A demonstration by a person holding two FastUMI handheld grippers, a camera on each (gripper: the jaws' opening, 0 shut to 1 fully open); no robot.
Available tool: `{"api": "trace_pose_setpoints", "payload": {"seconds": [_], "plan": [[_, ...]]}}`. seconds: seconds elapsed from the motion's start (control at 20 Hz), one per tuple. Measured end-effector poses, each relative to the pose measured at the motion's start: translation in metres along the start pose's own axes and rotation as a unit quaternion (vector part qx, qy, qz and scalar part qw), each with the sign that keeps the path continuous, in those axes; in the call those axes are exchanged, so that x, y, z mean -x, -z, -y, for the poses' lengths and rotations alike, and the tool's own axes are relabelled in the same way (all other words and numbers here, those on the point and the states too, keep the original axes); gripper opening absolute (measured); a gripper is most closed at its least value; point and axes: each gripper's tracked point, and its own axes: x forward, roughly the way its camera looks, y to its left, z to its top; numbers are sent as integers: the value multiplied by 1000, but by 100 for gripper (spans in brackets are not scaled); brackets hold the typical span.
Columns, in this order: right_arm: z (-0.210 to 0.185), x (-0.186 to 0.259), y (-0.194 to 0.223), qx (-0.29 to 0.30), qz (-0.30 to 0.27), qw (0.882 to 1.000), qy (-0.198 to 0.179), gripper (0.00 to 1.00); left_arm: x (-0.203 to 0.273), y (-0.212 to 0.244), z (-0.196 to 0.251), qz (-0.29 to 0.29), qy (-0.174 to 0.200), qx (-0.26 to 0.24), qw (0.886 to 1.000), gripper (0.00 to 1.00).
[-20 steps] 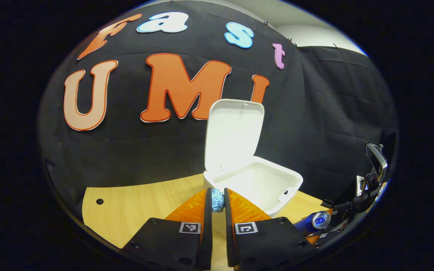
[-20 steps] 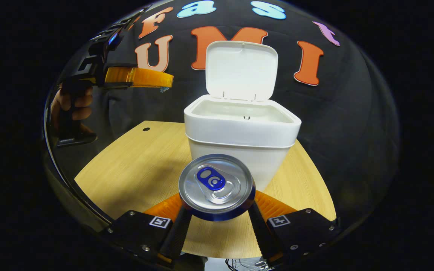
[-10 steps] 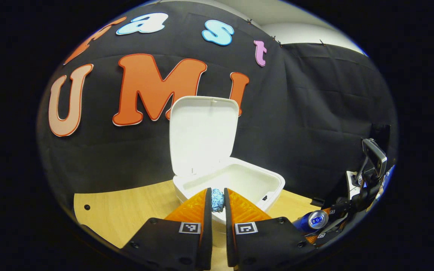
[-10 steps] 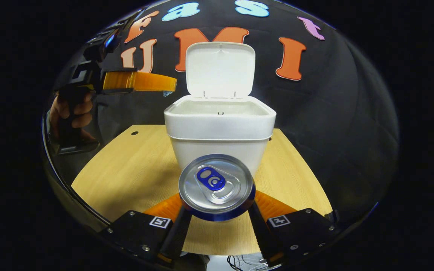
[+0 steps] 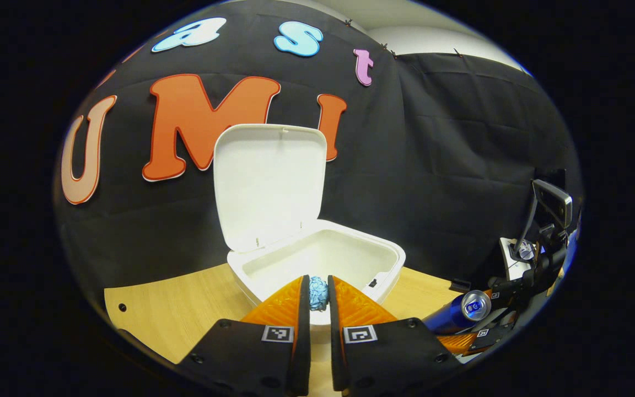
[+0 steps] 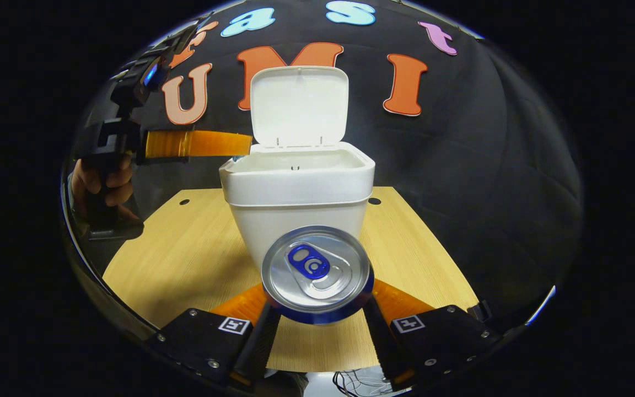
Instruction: Press the lid of the desktop garbage bin to open it, pick up the crumpled paper on the desktop and throw it into the bin, then pick up the pop can on the desktop and drop it into the bin, and finally close the garbage bin lid.
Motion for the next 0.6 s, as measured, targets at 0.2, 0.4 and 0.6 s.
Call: {"api": "trace_pose_setpoints", "payload": {"seconds": [0.2, 0.4, 0.6], "plan": [[11, 0, -1, -3, 5, 1000, 11, 79, -4, 9, 2, -13, 7, -4, 1000, 19], [21, 2, -10, -1, 10, 1000, 25, 79, -7, 13, 0, -21, 8, -10, 1000, 21], [29, 2, -27, -3, 27, 999, 32, 79, -6, 16, 1, -18, 17, -6, 1000, 31]]}}
